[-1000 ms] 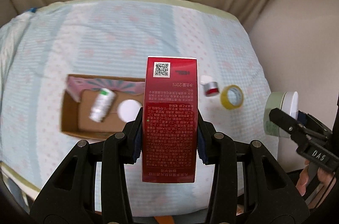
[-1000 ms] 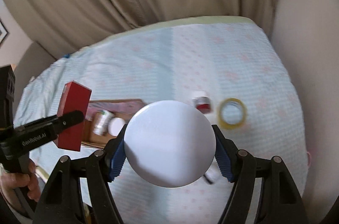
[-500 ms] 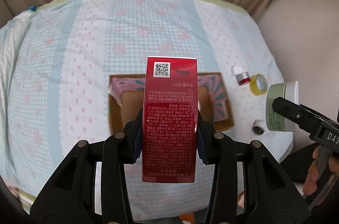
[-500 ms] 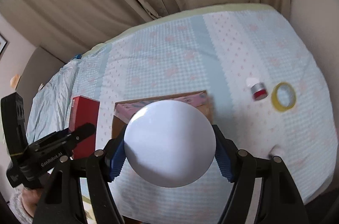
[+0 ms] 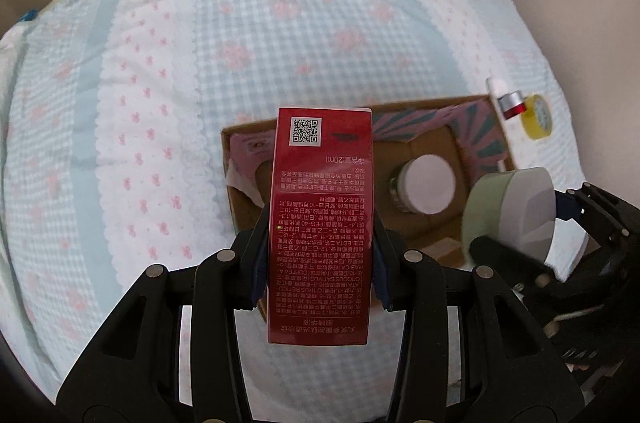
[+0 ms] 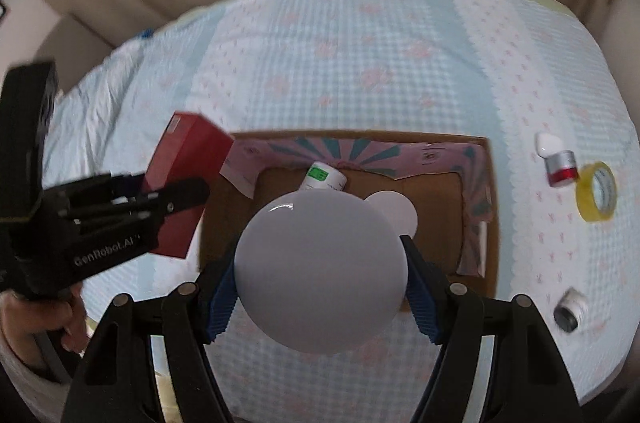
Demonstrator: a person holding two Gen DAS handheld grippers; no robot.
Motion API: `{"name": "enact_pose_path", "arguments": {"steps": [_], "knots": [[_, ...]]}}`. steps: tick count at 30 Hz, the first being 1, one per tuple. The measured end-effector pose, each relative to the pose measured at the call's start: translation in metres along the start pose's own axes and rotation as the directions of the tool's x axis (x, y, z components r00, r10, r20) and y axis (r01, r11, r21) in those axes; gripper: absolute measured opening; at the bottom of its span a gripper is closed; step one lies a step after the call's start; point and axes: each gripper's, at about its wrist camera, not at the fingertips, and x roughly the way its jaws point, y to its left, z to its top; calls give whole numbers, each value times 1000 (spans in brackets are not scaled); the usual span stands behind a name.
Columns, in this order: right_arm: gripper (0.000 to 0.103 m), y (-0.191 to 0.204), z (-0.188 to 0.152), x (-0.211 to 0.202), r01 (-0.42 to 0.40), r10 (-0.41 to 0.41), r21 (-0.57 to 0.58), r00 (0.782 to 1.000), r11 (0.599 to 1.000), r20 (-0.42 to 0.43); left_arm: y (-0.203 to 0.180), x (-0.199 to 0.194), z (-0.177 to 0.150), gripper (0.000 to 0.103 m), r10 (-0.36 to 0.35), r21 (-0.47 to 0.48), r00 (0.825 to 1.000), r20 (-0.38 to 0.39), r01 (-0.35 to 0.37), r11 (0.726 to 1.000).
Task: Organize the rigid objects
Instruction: 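Carry the red box and white jar over the cardboard box with both tools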
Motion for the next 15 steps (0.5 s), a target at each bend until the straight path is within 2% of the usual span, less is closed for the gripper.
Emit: {"name": "enact_pose_path", "arguments": {"steps": [5, 9, 15], "knots": [[68, 11, -5, 55, 38, -45, -110, 997, 993, -68, 2, 46, 4, 38, 19, 12, 996, -82, -18, 1000], [68, 14, -10, 89, 23, -40, -153, 993, 988, -111, 3, 74, 9, 38, 36, 44, 991, -127, -31, 999], [69, 15, -18, 107, -1, -26, -212, 992, 977, -122, 0, 91, 15, 38, 83, 120, 984, -161, -64, 991]]}}
